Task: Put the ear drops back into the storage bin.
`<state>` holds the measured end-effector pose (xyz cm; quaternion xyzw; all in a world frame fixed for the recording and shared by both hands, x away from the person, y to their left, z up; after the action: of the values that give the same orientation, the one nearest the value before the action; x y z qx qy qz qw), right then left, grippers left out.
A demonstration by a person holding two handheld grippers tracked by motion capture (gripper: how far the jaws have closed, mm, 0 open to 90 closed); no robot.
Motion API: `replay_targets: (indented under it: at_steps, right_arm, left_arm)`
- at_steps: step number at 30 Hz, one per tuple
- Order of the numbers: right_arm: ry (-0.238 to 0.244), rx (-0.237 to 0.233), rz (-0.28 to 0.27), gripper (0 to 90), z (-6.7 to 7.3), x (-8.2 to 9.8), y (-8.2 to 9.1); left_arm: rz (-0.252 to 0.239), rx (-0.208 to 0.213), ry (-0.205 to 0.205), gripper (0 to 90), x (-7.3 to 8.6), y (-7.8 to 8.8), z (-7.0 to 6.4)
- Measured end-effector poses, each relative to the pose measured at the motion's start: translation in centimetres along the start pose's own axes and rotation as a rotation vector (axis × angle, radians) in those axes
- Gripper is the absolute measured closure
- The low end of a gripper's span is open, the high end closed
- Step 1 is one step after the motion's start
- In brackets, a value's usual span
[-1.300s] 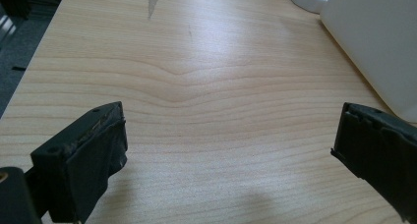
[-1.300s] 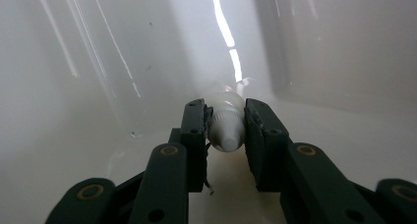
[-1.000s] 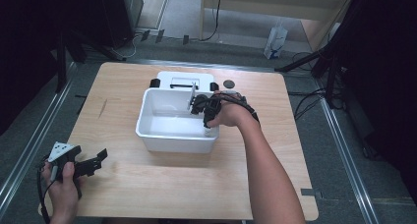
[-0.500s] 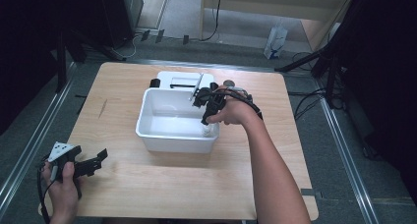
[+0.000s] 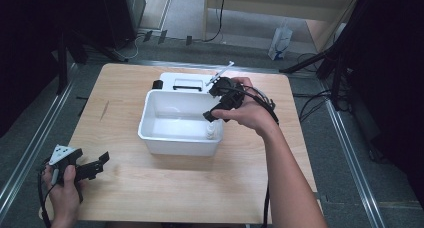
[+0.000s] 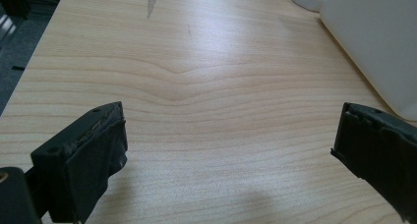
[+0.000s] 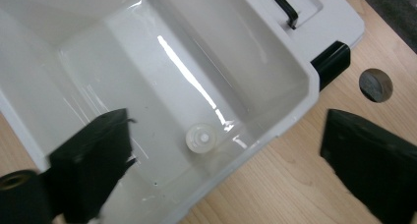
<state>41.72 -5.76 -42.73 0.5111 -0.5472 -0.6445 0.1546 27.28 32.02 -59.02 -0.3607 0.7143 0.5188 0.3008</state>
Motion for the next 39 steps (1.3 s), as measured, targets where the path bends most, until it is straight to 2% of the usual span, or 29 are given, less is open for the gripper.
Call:
replay_targets:
  at_steps: [2,5,10,11,15,16,19,26,29,30,31,33,38,39]
  right_arm:
    - [-0.036,0.017,-0.033,0.0,-0.5,1.0,0.7]
    - [-0.052,0.025,-0.052,0.0,-0.7,1.9,1.1]
    - [-0.091,0.069,-0.085,0.0,-1.6,4.8,1.8]
    - [-0.091,0.069,-0.085,0.0,-1.6,4.8,1.8]
    - [-0.118,0.088,-0.112,0.0,-2.0,6.8,2.3]
    - [-0.133,0.102,-0.119,0.0,-2.1,7.7,2.5]
    - [-0.142,0.120,-0.121,0.0,-2.2,8.8,2.6]
    - [-0.231,0.172,-0.147,0.0,-2.9,12.2,2.0]
    - [-0.255,0.185,-0.172,0.0,-3.0,13.6,1.7]
    - [-0.270,0.202,-0.182,0.0,-3.0,14.6,1.5]
    - [-0.270,0.202,-0.182,0.0,-3.0,14.6,1.5]
    - [-0.282,0.217,-0.192,0.0,-3.1,15.7,1.1]
    - [-0.360,0.271,-0.223,0.0,-3.3,19.3,0.0]
    - [-0.360,0.271,-0.223,0.0,-3.3,19.3,0.0]
  left_arm:
    - [-0.002,-0.002,-0.003,0.5,0.0,0.0,0.0]
    - [0.003,-0.003,-0.007,0.5,0.0,0.0,0.0]
    - [0.002,-0.005,-0.009,0.5,0.1,0.1,0.0]
    - [0.002,-0.005,-0.010,0.5,0.1,0.1,-0.1]
    - [0.004,-0.007,-0.015,0.5,0.1,0.1,-0.1]
    - [0.005,-0.007,-0.016,0.5,0.1,0.1,-0.1]
    - [0.002,-0.007,-0.015,0.5,0.1,0.1,-0.1]
    - [0.002,-0.009,-0.017,0.5,0.1,0.1,-0.1]
    - [0.001,-0.013,-0.023,0.4,0.1,0.1,-0.1]
    - [0.000,-0.014,-0.022,0.5,0.1,0.1,-0.1]
    - [0.000,-0.014,-0.022,0.5,0.1,0.1,-0.1]
    - [0.000,-0.014,-0.022,0.5,0.1,0.1,-0.1]
    - [0.002,-0.015,-0.026,0.5,0.1,0.1,-0.1]
    - [0.002,-0.016,-0.026,0.5,0.1,0.1,-0.2]
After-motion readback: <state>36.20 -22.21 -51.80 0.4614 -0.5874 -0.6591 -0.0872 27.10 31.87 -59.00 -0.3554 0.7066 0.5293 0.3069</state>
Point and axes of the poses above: each handheld gripper's, and its own axes: y roughly backward along the jaws, x roughly out of its underside, z roughly to its left, the point moved 7 cm from there along -y, roughly forward along the jaws, and after that the axes turned 4 degrees about y, right-handed, at the moved point
